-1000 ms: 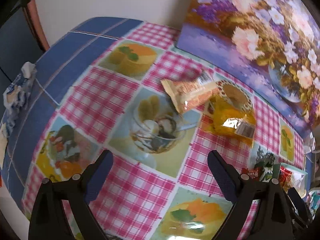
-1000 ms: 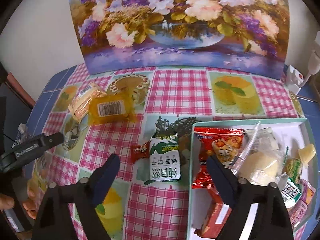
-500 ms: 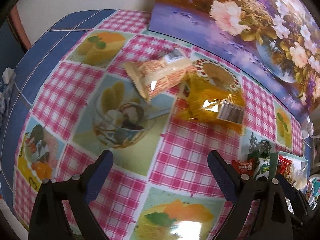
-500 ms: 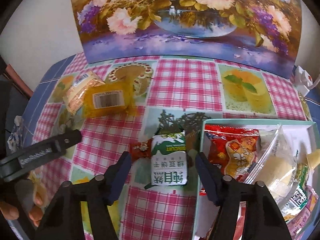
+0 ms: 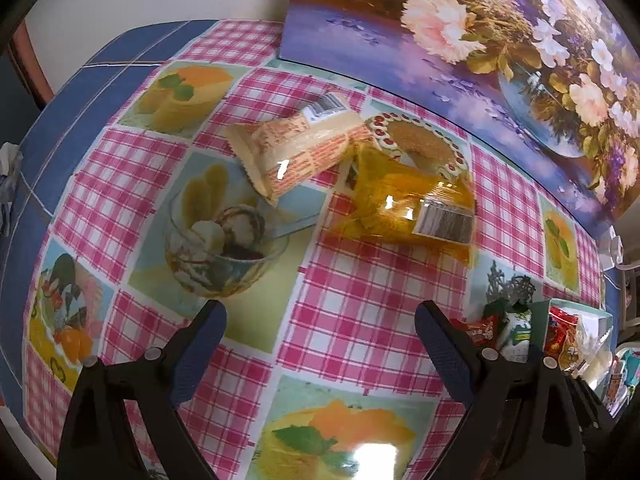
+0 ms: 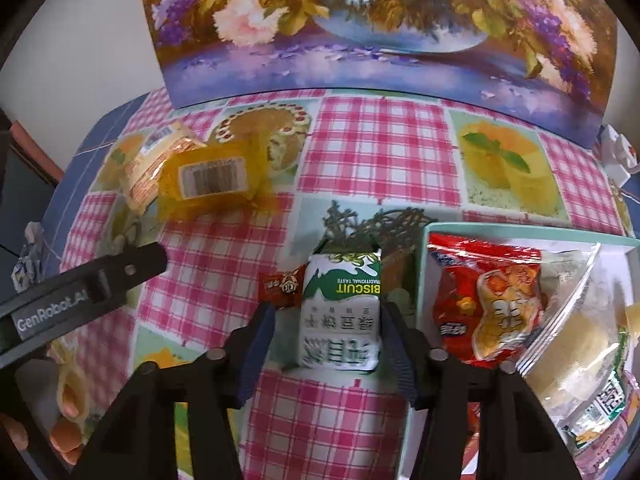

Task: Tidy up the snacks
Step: 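Grasp the green-white BISCUIT pack with the right tool while the left tool approaches the small red candy, then grasp the small red candy with the left tool while the right tool lifts the biscuit pack, then carry the red candy with the left tool while the right tool carries the biscuit pack over the tray, then open the left tool over the tray while the right tool releases the biscuit pack into it, then move both open tools back to the remaining snacks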

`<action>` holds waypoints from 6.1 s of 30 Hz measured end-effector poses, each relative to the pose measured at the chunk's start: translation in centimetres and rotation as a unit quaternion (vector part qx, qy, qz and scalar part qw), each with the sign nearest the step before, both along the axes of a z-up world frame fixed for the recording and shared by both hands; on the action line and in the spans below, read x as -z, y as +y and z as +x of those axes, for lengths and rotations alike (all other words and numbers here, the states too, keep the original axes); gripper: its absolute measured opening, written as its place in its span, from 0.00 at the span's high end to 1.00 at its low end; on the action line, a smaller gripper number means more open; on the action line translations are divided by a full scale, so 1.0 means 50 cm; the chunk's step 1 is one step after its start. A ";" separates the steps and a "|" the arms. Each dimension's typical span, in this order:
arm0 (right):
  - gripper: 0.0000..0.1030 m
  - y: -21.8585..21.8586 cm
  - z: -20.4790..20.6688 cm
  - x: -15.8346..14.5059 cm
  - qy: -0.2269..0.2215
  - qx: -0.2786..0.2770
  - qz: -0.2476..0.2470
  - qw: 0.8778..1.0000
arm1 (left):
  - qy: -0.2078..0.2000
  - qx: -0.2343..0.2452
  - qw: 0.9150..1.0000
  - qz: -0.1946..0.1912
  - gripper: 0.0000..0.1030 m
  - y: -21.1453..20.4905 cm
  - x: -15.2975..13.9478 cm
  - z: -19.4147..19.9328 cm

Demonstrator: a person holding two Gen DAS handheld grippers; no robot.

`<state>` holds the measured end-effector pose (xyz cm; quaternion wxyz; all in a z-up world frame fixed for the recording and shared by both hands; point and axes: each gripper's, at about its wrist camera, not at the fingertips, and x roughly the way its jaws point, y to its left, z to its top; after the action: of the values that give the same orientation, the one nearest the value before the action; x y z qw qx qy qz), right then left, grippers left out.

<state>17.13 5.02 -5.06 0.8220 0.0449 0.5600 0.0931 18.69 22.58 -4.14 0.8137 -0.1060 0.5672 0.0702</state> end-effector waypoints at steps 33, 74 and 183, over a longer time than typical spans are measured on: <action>0.58 -0.129 -0.006 -0.113 -0.055 0.092 0.053 0.993 | -0.018 0.088 0.996 -0.030 0.24 -0.127 0.016 0.025; 0.58 -0.318 -0.058 -0.181 -0.065 0.203 0.060 0.975 | -0.123 0.201 0.971 0.022 0.75 -0.327 -0.182 -0.048; 0.01 -0.155 -0.093 -0.128 -0.013 0.094 -0.011 0.995 | -0.048 -0.081 0.989 0.114 0.15 0.008 -0.138 -0.103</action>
<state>12.50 -2.73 1.33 0.8349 0.0869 0.5434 0.0093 13.54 22.98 2.74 0.8384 -0.0616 0.5054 0.1948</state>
